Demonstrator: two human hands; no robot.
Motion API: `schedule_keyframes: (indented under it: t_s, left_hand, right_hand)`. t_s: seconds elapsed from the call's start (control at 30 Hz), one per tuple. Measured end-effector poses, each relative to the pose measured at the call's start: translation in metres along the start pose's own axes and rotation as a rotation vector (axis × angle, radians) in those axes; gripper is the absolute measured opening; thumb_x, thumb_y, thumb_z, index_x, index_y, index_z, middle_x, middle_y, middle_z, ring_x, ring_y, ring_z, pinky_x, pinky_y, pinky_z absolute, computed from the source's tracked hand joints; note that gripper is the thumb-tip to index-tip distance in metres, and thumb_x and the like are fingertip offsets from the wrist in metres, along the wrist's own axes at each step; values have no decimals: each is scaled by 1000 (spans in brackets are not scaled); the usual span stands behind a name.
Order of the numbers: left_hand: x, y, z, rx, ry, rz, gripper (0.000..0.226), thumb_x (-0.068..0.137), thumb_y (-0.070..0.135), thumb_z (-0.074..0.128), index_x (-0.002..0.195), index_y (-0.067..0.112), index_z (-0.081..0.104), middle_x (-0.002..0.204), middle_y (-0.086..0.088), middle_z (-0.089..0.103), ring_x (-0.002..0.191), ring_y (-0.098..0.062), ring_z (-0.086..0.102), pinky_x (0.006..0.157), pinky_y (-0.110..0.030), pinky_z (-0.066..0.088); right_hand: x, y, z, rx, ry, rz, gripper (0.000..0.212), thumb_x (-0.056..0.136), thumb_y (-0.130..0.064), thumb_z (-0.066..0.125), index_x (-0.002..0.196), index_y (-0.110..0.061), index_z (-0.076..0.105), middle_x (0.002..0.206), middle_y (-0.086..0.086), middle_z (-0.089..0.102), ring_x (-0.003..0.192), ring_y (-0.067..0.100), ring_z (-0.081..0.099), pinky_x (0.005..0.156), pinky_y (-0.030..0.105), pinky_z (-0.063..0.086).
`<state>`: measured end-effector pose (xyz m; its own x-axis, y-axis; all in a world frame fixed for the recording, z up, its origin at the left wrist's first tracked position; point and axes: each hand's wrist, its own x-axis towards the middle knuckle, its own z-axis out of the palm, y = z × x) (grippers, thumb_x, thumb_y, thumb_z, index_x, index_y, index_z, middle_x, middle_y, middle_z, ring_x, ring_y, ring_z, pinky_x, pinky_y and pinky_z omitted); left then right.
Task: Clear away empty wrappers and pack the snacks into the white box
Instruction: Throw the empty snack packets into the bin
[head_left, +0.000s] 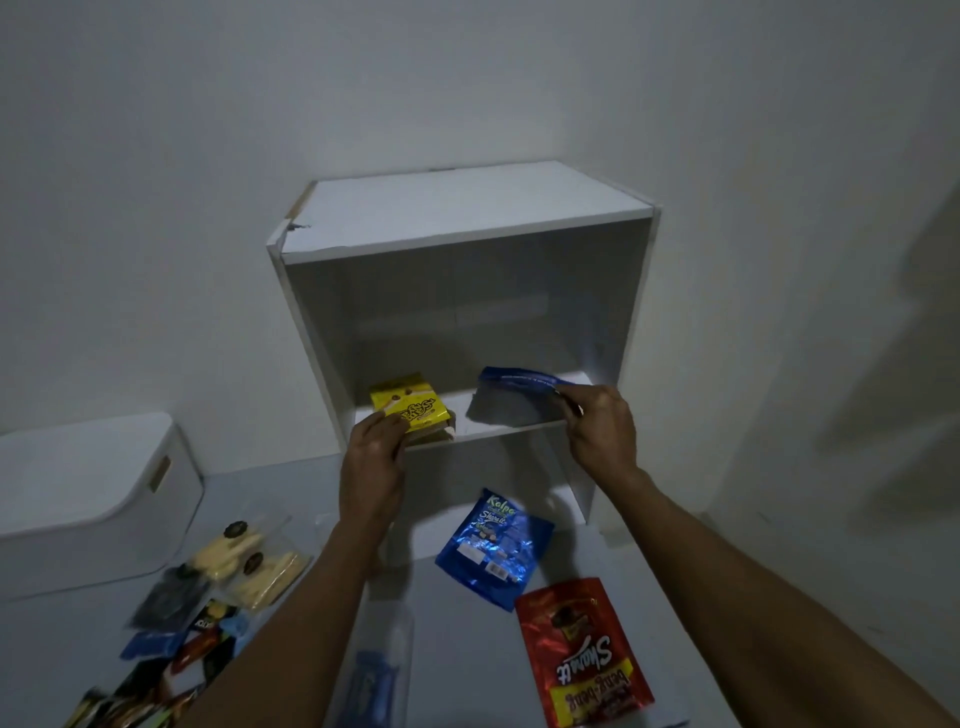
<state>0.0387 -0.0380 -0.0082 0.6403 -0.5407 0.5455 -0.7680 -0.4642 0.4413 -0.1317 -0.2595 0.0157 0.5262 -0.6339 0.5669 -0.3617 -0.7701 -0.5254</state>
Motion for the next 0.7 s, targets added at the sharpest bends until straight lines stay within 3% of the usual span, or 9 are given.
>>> schedule_keyframes:
  t_s: [0.17,0.23,0.3,0.4,0.57,0.7]
  left_hand:
    - [-2,39,-28,-248,142,-85,18,91,4,61,102,7,74,92,-9,71,81,-24,63,72,-28,46]
    - [0,52,-35,-270,169,-153,15,92,8,61,97,6,75,83,-11,71,74,-27,63,65,-32,48]
    - [0,64,-39,-283,191,-215,17,92,14,62,97,6,76,82,-16,73,72,-28,64,65,-36,49]
    - [-2,84,-43,-343,171,-249,20,92,17,61,100,8,77,86,-12,75,74,-20,63,65,-27,43]
    - [-20,123,-37,-441,82,-218,17,90,14,64,99,7,77,89,-16,74,84,-29,67,68,-25,37]
    - [-45,145,-16,-580,-101,-247,17,90,13,64,96,3,76,87,-14,73,80,-20,63,71,-29,46]
  right_hand:
    - [7,-20,-36,115,66,58,21,93,-18,61,107,-19,76,93,12,75,80,31,68,67,35,54]
    - [9,-26,-48,168,94,128,22,94,-24,60,108,-19,76,93,14,75,79,30,69,68,38,56]
    - [6,-31,-61,210,104,176,23,95,-28,60,107,-18,76,92,12,76,79,28,69,67,38,57]
    - [-7,-34,-87,255,148,240,24,95,-31,59,104,-17,76,91,8,76,78,22,69,66,34,58]
    - [-54,-21,-135,177,219,351,23,96,-33,59,104,-20,76,91,3,76,79,19,67,69,37,58]
    - [-106,-2,-172,51,274,495,23,96,-31,58,101,-18,76,90,2,75,78,19,66,71,36,56]
